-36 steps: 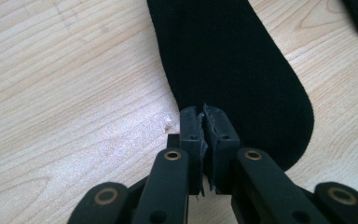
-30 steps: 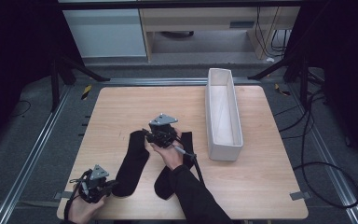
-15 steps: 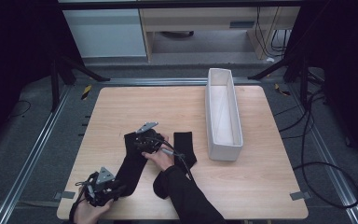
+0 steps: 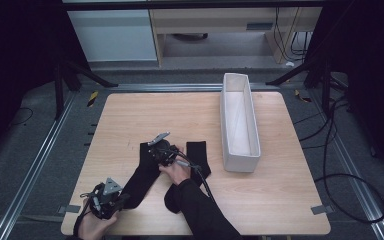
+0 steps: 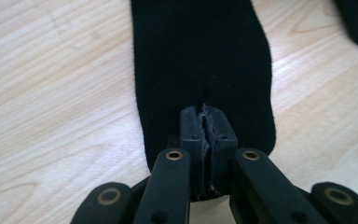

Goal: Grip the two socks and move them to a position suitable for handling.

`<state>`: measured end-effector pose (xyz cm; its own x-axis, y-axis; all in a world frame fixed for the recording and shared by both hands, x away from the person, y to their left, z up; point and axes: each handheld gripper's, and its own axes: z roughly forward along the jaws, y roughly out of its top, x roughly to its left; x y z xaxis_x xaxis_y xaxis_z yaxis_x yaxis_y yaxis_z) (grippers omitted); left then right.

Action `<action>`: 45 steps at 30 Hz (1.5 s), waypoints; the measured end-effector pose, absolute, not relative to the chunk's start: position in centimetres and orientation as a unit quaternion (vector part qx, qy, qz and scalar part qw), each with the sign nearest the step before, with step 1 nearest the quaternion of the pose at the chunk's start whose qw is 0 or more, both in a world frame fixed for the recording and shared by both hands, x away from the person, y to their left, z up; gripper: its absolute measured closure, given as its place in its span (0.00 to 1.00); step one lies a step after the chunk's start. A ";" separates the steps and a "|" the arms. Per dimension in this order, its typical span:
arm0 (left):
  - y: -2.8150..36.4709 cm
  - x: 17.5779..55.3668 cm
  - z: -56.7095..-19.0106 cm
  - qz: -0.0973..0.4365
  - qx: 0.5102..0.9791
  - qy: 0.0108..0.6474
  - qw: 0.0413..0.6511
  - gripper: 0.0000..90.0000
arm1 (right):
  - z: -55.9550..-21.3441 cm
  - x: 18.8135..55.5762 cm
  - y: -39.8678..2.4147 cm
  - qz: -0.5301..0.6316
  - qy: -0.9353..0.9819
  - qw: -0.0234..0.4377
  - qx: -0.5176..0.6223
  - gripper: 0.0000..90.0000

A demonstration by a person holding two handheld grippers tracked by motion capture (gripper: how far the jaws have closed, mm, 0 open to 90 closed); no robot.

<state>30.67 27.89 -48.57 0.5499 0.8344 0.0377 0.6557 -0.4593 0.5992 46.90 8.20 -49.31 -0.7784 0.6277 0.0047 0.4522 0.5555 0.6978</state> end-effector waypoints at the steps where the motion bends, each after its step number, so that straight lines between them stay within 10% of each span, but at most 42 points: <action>1: 28.1 30.8 -48.6 0.170 0.836 0.446 0.270 0.95 | -49.3 46.9 7.8 0.356 0.872 0.128 0.311 1.00; 27: 28.9 30.9 -48.7 0.179 0.832 0.448 0.275 0.78 | -50.0 46.1 7.0 0.373 0.868 0.131 0.301 0.79; 45: 32.0 31.6 -48.1 0.236 0.767 0.496 0.331 0.54 | -44.4 47.2 5.0 0.454 0.826 0.142 0.301 0.52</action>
<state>31.64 31.99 -48.13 0.3959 0.9177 0.0335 0.6056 -0.2883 0.7418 47.20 4.95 -44.39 -0.7784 0.6265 0.0394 0.3691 0.4059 0.8361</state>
